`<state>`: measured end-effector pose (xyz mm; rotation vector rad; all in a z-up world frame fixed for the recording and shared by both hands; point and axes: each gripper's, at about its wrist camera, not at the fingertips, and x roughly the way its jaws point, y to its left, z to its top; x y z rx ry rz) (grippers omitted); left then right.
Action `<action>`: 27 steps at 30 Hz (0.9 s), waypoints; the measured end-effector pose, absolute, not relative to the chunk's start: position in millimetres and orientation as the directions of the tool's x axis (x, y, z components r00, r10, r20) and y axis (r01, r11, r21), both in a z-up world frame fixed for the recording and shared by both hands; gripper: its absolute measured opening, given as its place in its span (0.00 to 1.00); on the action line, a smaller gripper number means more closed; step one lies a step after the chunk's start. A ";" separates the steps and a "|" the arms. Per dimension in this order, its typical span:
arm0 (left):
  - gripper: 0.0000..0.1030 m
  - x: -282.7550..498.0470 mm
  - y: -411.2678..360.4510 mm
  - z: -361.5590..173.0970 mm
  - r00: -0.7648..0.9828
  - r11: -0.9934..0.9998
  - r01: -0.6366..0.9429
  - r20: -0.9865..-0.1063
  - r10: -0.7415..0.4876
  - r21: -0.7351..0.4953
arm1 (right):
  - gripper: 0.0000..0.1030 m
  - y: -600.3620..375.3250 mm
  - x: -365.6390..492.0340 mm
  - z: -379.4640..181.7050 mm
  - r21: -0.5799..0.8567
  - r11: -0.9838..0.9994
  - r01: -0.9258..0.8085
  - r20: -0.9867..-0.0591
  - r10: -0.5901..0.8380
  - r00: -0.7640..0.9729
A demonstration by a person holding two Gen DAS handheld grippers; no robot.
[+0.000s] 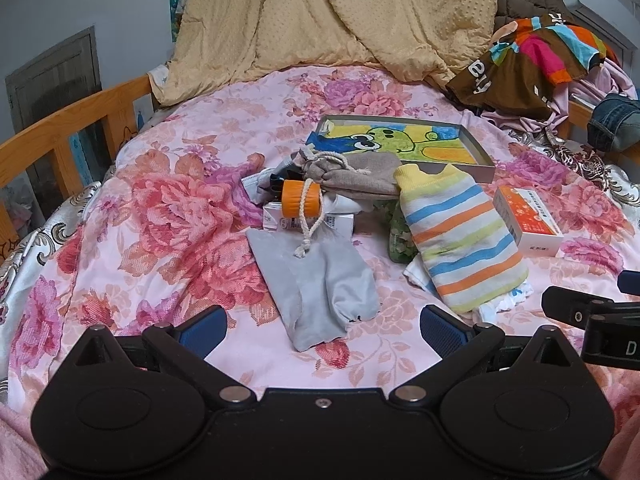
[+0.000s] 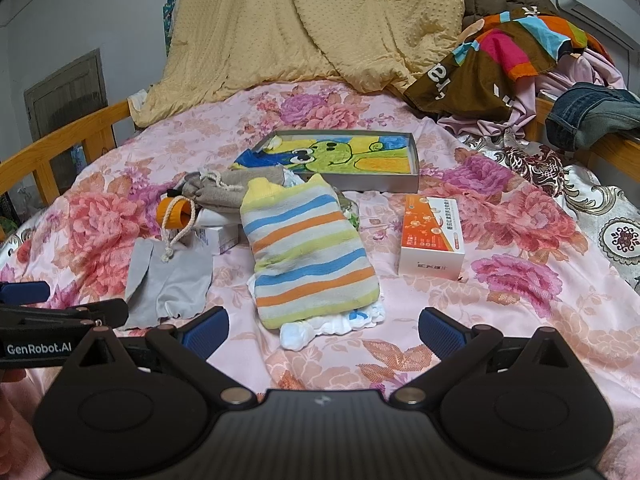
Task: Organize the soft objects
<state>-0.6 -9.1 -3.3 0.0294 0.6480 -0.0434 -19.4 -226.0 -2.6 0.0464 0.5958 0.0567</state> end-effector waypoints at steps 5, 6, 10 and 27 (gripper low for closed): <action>0.99 5.1 -7.2 6.1 0.791 0.995 0.095 -0.609 -0.064 0.020 | 1.00 -232.6 -22.7 2.6 0.090 0.996 -0.021 -0.547 0.067 0.834; 0.99 7.7 -5.6 8.2 0.786 0.994 0.103 -0.614 -0.071 0.018 | 1.00 -232.4 -21.7 3.4 0.090 0.996 -0.023 -0.553 0.069 0.830; 0.99 20.8 -1.6 15.8 0.767 0.989 0.150 -0.633 -0.109 0.013 | 1.00 -233.0 -11.5 5.9 0.092 0.994 -0.052 -0.587 0.096 0.804; 0.99 87.4 -29.7 -11.4 0.683 0.912 0.406 -0.682 -0.262 0.056 | 1.00 -273.8 99.2 -3.3 0.164 0.980 -0.112 -0.702 0.195 0.685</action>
